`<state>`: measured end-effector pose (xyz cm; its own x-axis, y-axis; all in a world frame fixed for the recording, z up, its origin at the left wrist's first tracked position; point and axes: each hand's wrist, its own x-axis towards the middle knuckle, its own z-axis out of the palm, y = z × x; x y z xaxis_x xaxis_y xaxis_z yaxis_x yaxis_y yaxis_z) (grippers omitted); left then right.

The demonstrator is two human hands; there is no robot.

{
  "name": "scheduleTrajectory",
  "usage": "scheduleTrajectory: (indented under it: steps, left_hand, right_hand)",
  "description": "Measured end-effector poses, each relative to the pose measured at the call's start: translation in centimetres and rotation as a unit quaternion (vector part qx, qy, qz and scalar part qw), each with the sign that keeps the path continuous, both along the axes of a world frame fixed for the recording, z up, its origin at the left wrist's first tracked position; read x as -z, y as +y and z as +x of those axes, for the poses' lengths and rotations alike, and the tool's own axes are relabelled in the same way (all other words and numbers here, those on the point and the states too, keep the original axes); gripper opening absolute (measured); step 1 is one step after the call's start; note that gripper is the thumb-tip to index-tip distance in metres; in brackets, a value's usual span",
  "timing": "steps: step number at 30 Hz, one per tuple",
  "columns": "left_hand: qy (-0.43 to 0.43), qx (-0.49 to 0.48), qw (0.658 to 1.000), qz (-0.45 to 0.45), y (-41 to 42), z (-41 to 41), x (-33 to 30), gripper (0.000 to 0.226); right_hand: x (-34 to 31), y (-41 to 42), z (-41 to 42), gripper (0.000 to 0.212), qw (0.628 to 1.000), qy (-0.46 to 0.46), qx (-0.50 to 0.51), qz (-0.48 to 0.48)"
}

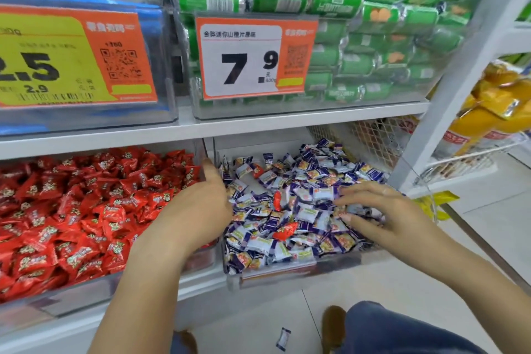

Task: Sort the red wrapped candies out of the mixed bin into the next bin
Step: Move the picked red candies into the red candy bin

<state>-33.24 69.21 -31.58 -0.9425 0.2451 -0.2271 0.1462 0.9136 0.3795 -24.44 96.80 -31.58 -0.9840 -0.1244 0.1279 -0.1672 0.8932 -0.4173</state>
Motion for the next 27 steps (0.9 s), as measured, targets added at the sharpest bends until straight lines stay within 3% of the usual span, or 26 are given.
scheduleTrajectory:
  steps: [4, 7, 10, 12, 15, 17, 23, 27]
  left_hand:
    - [-0.005, -0.015, 1.0, 0.001, 0.3, 0.2, -0.2, 0.074]
    - [-0.003, -0.019, 1.0, 0.0, 0.3, 0.3, -0.3, 0.073]
    - [0.011, -0.015, 1.0, 0.001, 0.2, 0.4, -0.3, 0.073]
    - [0.015, -0.008, 1.0, 0.004, 0.1, 0.4, -0.3, 0.073]
    - [0.042, -0.008, 0.999, -0.007, 0.2, 0.6, -0.1, 0.073]
    - [0.07, -0.017, 0.997, -0.023, 0.6, 0.8, 0.3, 0.072]
    - [0.138, -0.053, 0.989, 0.028, 0.0, 1.5, 1.2, 0.067]
    - [0.155, -0.048, 0.985, 0.059, -0.6, 1.4, 1.4, 0.064]
  right_hand:
    - [0.0, -4.0, -1.2, 0.032, 0.994, -0.018, -0.093, 0.052]
    - [1.4, -7.1, -2.7, 0.039, 0.975, -0.052, -0.144, 0.159]
    - [2.1, -8.3, -3.8, 0.032, 0.95, -0.041, -0.164, 0.264]
    - [1.4, -8.1, -4.0, 0.026, 0.958, -0.057, -0.155, 0.236]
    - [0.2, -7.6, -5.5, 0.017, 0.991, -0.063, -0.089, 0.083]
    - [0.5, -7.6, -8.1, 0.025, 0.996, -0.065, -0.057, 0.037]
    - [4.2, -9.2, -14.1, 0.04, 0.947, -0.176, -0.116, 0.241]
    - [5.2, -9.3, -14.8, 0.027, 0.927, -0.173, -0.146, 0.297]
